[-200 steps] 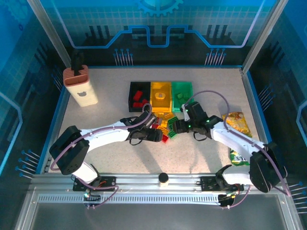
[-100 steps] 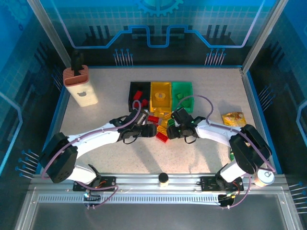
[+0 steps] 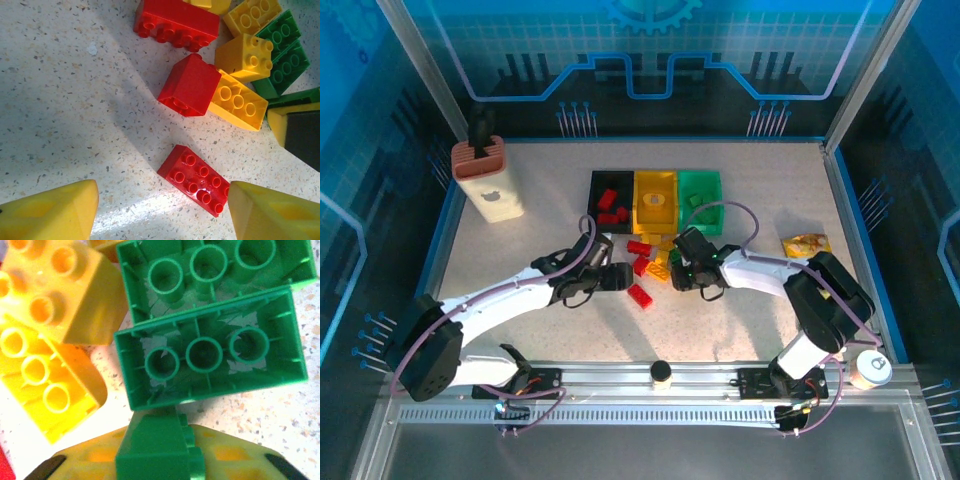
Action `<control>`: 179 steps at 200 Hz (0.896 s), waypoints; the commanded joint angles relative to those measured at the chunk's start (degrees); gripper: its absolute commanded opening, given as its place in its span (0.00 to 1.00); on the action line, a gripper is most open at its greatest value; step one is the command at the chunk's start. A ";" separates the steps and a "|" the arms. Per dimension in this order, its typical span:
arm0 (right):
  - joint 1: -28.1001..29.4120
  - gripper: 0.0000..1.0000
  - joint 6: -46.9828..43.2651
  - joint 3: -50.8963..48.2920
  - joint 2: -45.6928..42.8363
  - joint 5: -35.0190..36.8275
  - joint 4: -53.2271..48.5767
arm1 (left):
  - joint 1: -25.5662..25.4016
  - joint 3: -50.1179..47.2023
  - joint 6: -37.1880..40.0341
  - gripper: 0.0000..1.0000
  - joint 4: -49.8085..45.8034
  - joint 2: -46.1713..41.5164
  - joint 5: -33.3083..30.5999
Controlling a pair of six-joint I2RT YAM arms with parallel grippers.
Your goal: Sort the legos into containers by color
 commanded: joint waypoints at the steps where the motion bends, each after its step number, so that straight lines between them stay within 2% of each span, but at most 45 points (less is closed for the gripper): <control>1: 1.06 0.26 0.42 -0.24 -6.08 2.30 -2.83 | 0.76 -1.06 -0.11 0.70 -0.24 -1.40 -1.00; 21: 0.18 0.25 -2.39 2.32 -11.05 5.52 -6.10 | 0.76 -1.15 0.32 0.69 0.41 -1.15 0.24; 41: -6.09 0.25 -5.95 8.44 -12.09 5.01 -8.72 | 0.18 -1.08 0.30 0.69 0.61 -0.41 1.05; 66: -14.27 0.26 -9.05 17.88 -6.09 1.66 -10.89 | -2.10 -1.15 -0.77 0.70 -0.01 0.01 0.00; 102: -17.63 0.31 -12.10 31.43 6.42 1.83 -14.99 | -4.72 -2.13 -3.67 0.73 -0.18 0.71 -0.16; 112: -18.27 0.41 -12.03 34.10 9.06 2.67 -15.87 | -5.51 -2.03 -4.20 0.74 -0.44 1.39 -0.21; 122: -18.81 0.67 -11.94 36.37 10.80 3.07 -16.86 | -6.22 -1.76 -4.80 0.74 -0.74 2.20 -0.46; 130: -18.83 0.76 -12.09 37.70 11.53 3.24 -17.31 | -6.65 -1.36 -5.30 0.74 -1.06 2.97 -0.56; 145: -18.47 0.81 -12.03 38.40 11.03 3.63 -17.20 | -7.25 -0.63 -5.98 0.74 -1.28 4.76 -0.57; 179: -16.87 0.82 -11.37 34.09 5.68 3.90 -15.39 | -8.74 2.58 -7.49 0.72 -1.55 10.35 -0.72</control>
